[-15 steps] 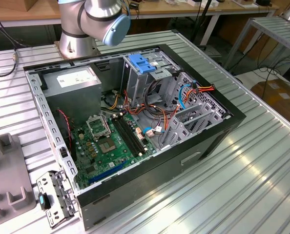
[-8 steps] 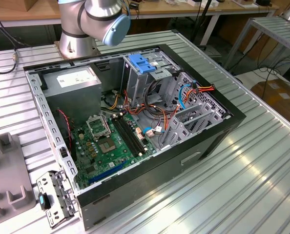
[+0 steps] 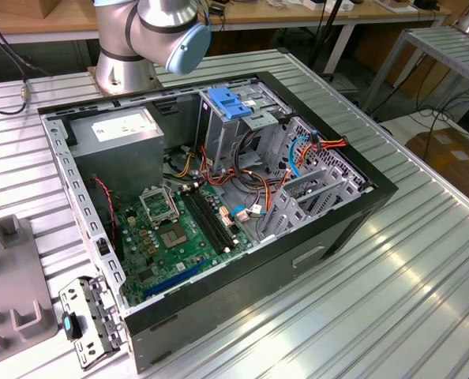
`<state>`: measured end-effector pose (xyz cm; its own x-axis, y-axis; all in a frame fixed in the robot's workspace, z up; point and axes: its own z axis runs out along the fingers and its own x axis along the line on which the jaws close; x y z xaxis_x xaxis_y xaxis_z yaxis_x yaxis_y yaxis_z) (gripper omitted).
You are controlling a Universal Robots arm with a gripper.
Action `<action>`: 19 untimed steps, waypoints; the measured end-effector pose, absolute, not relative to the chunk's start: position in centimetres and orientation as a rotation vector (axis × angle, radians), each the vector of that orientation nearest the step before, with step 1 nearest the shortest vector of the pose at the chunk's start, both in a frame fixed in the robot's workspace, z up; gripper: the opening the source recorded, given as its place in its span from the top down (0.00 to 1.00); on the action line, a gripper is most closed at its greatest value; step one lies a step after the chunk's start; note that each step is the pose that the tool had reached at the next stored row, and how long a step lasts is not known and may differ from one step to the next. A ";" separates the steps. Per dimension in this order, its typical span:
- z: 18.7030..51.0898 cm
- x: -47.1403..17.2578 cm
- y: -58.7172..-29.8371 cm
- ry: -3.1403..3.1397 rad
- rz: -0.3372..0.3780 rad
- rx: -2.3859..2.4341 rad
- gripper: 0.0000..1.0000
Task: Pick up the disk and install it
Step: 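Pick up the disk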
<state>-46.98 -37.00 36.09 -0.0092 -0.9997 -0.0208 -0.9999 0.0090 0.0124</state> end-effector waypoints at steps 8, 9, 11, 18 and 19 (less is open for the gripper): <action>36.2 -47.0 -37.0 2.227 0.037 -2.207 0.63; 36.2 -47.0 -37.0 2.227 0.037 -2.207 0.63; 36.4 -47.0 -37.0 2.227 0.037 -2.207 0.63; 36.9 -47.0 -37.0 2.227 0.037 -2.207 0.63; 37.1 -47.0 -37.0 2.227 0.037 -2.207 0.63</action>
<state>-46.98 -37.00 37.06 -0.0092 -0.9997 -0.0207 -0.9999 0.0089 0.0125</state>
